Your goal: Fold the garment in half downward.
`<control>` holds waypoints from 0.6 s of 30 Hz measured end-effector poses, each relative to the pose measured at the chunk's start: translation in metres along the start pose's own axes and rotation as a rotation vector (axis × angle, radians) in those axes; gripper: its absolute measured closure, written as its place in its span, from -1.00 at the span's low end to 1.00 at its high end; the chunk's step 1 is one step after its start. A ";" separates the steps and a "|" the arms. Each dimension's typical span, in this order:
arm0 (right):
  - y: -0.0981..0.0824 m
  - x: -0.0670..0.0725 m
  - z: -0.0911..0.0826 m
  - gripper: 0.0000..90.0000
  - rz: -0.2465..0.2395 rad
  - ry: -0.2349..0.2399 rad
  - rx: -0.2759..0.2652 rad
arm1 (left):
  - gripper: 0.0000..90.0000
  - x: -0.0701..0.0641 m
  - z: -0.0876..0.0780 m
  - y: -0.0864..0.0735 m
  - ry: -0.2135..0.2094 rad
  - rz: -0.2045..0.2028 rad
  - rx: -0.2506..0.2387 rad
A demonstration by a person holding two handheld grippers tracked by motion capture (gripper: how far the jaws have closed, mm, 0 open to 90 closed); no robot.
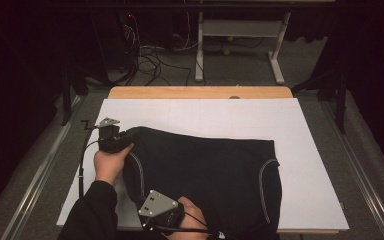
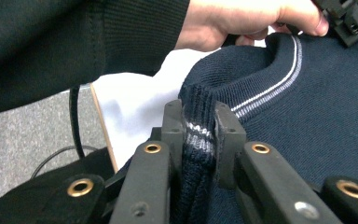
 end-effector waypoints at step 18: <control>0.027 0.021 0.031 0.76 -0.022 0.046 -0.020 | 0.64 0.051 -0.033 -0.015 0.091 -0.034 0.034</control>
Point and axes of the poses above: each handheld gripper's, and its own axes: z roughly forward along the jaws, y roughly out of its top, x roughly to its left, the point moved 8 cm from there along z, roughly forward along the jaws, and after that the axes turned 6 degrees about -y, right-handed, at the moved point
